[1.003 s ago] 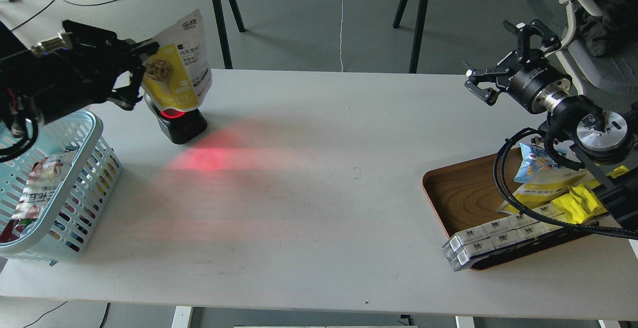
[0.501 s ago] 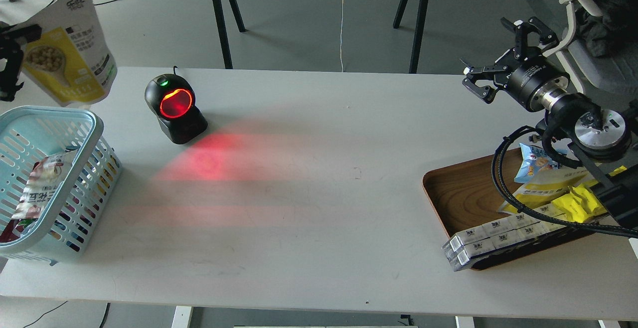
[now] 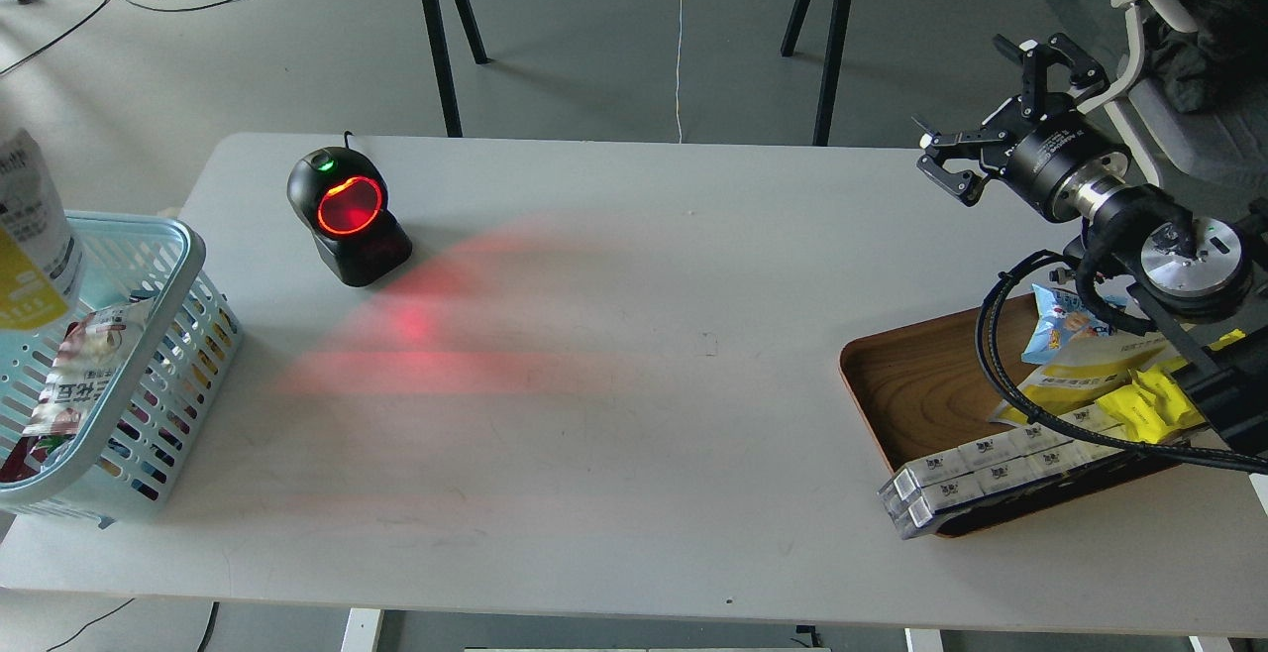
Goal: Scan snack and place in basket
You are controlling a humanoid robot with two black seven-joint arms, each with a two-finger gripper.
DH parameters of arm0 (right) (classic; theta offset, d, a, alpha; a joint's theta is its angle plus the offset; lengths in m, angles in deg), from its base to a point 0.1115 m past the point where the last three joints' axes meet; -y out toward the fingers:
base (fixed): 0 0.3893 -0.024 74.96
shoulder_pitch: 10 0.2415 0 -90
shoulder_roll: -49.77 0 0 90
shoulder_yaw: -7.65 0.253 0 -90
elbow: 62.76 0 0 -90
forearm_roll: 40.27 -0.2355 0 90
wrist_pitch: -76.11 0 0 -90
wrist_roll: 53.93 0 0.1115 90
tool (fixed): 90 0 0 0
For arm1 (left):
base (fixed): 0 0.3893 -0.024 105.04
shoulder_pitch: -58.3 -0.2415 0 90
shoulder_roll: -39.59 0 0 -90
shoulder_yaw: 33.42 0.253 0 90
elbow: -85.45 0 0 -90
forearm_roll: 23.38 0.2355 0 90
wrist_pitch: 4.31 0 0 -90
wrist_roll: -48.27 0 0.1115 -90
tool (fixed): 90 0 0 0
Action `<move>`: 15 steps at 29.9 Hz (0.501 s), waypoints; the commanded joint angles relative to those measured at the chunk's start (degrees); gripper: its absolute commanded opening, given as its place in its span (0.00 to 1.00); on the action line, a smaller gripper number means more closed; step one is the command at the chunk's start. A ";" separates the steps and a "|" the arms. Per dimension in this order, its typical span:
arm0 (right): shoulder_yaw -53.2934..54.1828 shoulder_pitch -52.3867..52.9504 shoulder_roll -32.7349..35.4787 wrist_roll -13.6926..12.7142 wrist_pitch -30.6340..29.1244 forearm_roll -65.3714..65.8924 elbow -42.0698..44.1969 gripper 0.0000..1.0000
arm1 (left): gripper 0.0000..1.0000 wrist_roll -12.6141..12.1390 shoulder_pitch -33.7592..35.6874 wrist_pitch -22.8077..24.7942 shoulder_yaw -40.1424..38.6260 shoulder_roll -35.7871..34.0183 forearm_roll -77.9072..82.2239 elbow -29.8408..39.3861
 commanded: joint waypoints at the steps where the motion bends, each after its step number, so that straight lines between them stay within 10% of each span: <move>1: -0.01 -0.02 0.04 0.00 -0.06 0.00 0.00 0.97 | 0.00 -0.03 -0.06 -0.98 3.53 0.19 -0.94 -1.88; 15: -0.10 -0.11 -0.31 0.00 -0.06 0.00 0.09 0.97 | 0.00 1.72 -0.23 -0.98 12.93 4.76 -5.25 -10.59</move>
